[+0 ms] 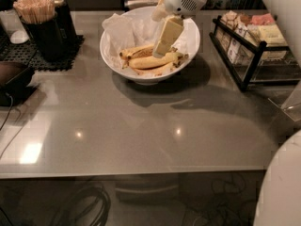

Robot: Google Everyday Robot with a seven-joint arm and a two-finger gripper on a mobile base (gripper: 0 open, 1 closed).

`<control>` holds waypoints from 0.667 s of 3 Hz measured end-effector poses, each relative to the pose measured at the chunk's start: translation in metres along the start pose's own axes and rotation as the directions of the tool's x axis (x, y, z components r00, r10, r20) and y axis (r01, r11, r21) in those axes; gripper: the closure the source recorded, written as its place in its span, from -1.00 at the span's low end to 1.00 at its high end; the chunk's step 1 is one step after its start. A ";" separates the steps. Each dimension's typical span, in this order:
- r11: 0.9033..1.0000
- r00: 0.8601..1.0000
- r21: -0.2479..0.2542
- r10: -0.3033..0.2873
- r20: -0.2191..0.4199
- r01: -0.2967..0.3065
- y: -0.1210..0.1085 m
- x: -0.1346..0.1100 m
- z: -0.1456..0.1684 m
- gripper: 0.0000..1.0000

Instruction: Pick banana from white bowl

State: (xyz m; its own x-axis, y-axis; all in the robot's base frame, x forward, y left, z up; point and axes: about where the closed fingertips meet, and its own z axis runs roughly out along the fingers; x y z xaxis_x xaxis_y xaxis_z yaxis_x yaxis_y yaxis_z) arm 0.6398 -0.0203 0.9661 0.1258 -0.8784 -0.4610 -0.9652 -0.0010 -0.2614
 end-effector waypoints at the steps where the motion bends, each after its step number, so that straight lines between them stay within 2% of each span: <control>1: 0.999 1.000 -0.031 0.021 0.001 -0.021 -0.002 0.009 0.020 -0.58; 2: 0.998 0.999 -0.058 0.038 -0.004 -0.038 -0.002 0.017 0.035 -0.52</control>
Offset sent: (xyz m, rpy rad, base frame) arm 0.0159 -0.0029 -0.0514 -0.0091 0.1078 -0.0121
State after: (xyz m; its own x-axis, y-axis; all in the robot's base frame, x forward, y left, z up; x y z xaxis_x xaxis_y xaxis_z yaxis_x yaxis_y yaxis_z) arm 0.6521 -0.0183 0.9294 0.0885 -0.8796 -0.4674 -0.9809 0.0046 -0.1944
